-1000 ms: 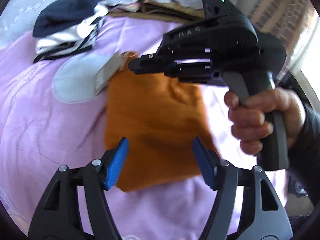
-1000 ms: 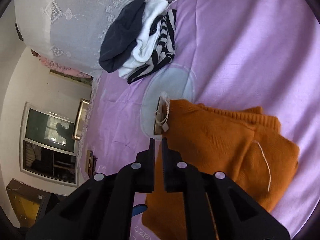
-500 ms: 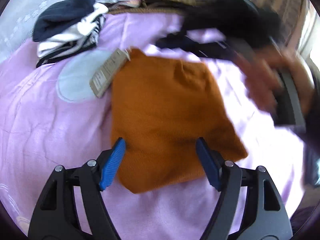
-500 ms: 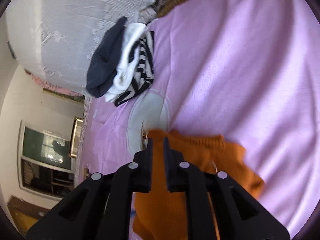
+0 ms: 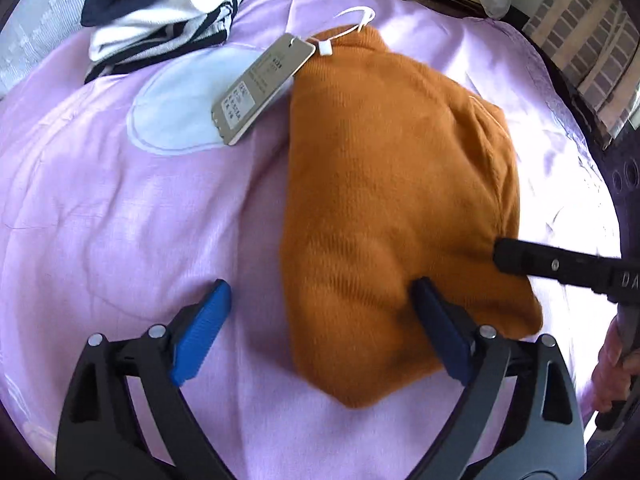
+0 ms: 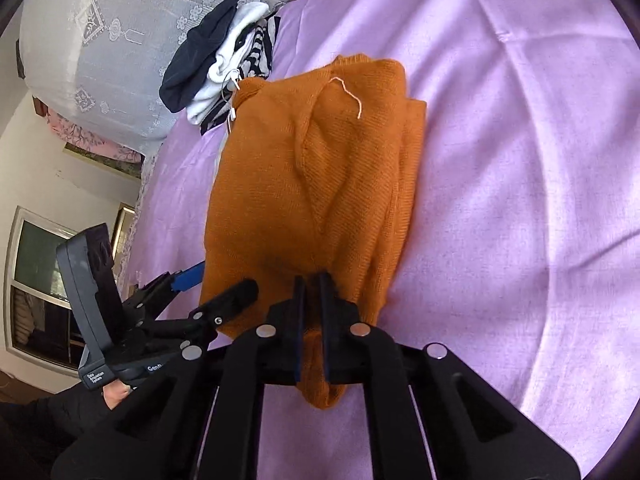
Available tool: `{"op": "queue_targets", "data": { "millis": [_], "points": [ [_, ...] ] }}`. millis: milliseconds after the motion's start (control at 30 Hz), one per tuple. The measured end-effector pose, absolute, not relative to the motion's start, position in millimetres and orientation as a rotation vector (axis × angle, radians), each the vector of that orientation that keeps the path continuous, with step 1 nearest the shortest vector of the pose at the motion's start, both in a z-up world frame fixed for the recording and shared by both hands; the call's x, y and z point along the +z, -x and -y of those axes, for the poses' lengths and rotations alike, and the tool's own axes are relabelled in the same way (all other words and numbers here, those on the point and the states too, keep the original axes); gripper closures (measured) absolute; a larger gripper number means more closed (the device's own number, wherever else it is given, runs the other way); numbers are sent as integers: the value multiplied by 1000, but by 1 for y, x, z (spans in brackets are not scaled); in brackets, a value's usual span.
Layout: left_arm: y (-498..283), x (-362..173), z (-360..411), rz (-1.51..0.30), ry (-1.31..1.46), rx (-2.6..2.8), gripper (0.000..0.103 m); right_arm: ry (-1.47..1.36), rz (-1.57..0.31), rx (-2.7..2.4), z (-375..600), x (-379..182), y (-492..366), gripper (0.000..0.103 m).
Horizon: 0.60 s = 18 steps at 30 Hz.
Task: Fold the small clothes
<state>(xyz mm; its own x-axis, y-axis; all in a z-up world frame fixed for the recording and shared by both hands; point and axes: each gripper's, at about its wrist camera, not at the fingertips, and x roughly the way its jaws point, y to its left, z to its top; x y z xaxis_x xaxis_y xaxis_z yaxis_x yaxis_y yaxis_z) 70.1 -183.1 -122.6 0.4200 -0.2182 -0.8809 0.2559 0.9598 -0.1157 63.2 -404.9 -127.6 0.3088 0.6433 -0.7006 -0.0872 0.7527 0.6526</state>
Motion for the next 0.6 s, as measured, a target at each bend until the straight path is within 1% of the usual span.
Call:
{"op": "queue_targets", "data": {
  "millis": [67,200,233,333,400,433,500,600],
  "points": [
    [-65,-109,184,-1070,-51,-293,13,-538,-1147,501,406,-112,-58,94],
    [-54,-86,184,-1000,-67,-296,11,-424,-1091,541,396,-80,-34,93],
    [-53,-87,185,-1008,-71,-295,11,-408,-1104,544,392,-82,-30,92],
    [-57,-116,193,-1118,-121,-258,9,-374,-1193,451,389,-115,-26,92],
    [-57,-128,187,-1138,-81,-260,9,-456,-1223,412,401,-138,-24,85],
    [-55,-125,186,-1143,-74,-260,9,-526,-1219,406,408,-141,-22,85],
    [-52,-118,186,-1125,-97,-254,10,-536,-1192,403,411,-129,-19,84],
    [-44,-100,190,-1069,-132,-242,12,-412,-1110,392,403,-97,-13,82]
  ]
}}
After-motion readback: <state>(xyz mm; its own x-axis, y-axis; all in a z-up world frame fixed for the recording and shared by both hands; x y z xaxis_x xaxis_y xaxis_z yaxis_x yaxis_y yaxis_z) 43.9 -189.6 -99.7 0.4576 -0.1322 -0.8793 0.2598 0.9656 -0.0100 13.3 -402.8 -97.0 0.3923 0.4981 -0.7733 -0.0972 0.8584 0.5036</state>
